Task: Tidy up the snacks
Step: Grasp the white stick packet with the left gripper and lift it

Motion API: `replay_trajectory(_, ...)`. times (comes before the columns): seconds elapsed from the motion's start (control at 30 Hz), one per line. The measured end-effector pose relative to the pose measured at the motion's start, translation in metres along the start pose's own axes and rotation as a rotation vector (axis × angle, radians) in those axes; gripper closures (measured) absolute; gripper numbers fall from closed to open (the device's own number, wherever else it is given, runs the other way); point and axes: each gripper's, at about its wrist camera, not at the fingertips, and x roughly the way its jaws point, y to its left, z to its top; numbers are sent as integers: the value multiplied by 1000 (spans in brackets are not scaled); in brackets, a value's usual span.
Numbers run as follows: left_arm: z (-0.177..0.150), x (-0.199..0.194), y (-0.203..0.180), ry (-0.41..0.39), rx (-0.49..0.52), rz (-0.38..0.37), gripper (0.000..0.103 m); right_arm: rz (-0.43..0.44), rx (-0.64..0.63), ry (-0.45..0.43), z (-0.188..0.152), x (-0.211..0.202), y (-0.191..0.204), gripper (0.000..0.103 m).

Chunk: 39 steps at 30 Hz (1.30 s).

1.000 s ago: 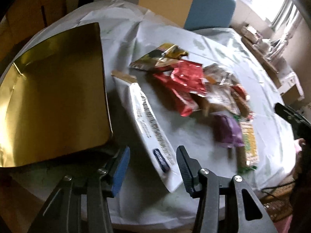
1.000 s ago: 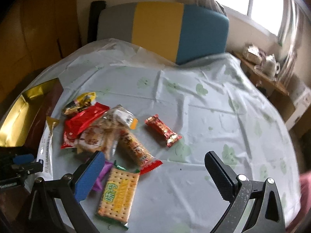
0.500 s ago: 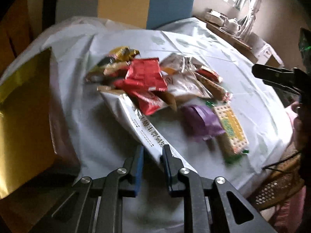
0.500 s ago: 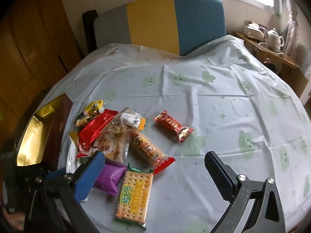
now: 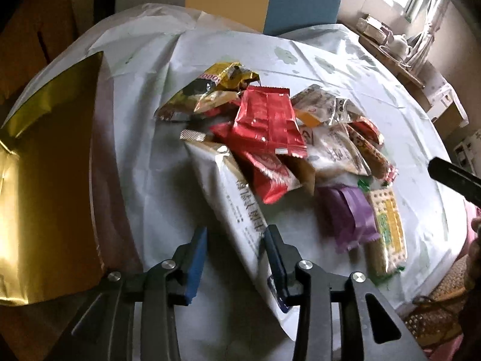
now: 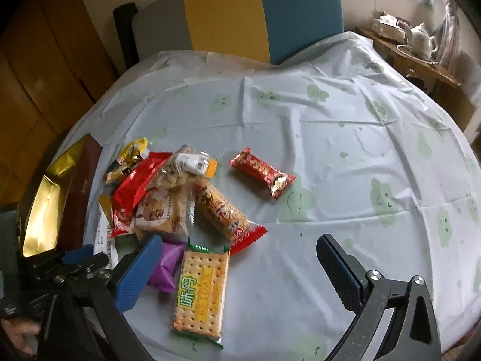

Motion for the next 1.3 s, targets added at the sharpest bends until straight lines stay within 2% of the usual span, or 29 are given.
replay_trajectory(0.1,5,8,-4,-13,36,3,61,-1,8,14,0,3,-1,0)
replay_trajectory(0.27,4,4,-4,-42,70,-41,80,13,-6,48,-2,9,3,0)
replay_trajectory(0.37,-4,-9,-3,-70,100,-55,85,5,-18,81,-4,15,5,4)
replay_trajectory(0.43,-9,-15,-1,-79,114,-66,86,8,-24,98,-5,18,6,13)
replay_trajectory(0.5,-15,-18,2,-77,108,-72,87,29,-25,130,-7,22,7,18)
replay_trajectory(0.6,-21,-22,6,-91,89,-121,89,48,-49,173,-12,30,14,25)
replay_trajectory(0.77,-26,-29,6,-107,75,-167,90,86,-123,265,-27,46,32,26)
replay_trajectory(0.93,-25,-43,11,-147,45,-239,91,28,-220,321,-43,61,50,25)
replay_trajectory(1.03,-25,-49,15,-166,24,-257,93,-26,-303,300,-52,63,63,27)
replay_trajectory(1.3,-16,-64,11,-209,20,-291,93,-33,-320,292,-58,62,69,27)
